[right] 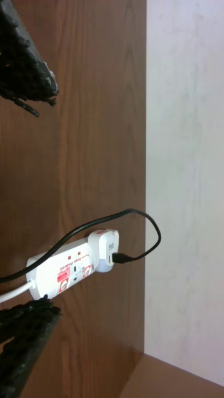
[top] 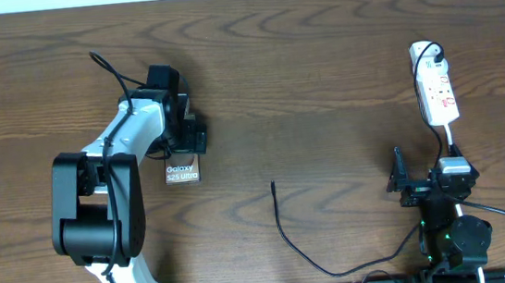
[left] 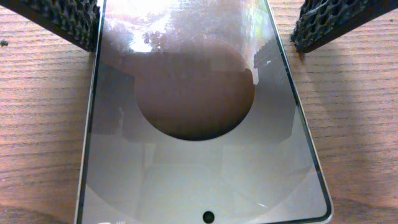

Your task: Plug charger to phone and switch on socket

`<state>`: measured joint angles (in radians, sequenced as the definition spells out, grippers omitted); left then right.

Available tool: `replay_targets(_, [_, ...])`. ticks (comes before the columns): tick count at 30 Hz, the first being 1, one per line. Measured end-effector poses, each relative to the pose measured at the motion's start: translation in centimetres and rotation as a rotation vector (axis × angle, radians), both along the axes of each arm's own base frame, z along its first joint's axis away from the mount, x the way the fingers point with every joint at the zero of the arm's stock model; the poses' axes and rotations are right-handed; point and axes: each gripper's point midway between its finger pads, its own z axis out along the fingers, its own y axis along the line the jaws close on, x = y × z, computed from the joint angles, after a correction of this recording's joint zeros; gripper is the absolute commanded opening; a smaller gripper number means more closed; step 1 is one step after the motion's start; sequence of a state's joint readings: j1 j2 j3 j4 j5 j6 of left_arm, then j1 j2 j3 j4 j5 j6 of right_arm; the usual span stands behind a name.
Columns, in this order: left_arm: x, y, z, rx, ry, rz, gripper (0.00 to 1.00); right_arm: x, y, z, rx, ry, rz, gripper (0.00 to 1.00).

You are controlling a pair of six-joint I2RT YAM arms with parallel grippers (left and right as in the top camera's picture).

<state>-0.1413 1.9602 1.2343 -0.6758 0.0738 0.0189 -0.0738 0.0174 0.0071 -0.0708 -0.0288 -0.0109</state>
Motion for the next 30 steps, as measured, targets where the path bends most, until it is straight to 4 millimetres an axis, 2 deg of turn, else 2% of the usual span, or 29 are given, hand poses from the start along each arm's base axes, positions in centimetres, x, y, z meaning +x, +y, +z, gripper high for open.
replay_targets(13, [0.00,-0.01,0.00,0.000,0.000,0.000,1.00,0.00,0.01,0.00,0.000,0.000,0.000,0.99])
replay_targets(30, [0.02,0.07,0.01,0.002,-0.001,0.001,0.90,0.00,0.00,0.00,0.000,0.000,0.000,0.99])
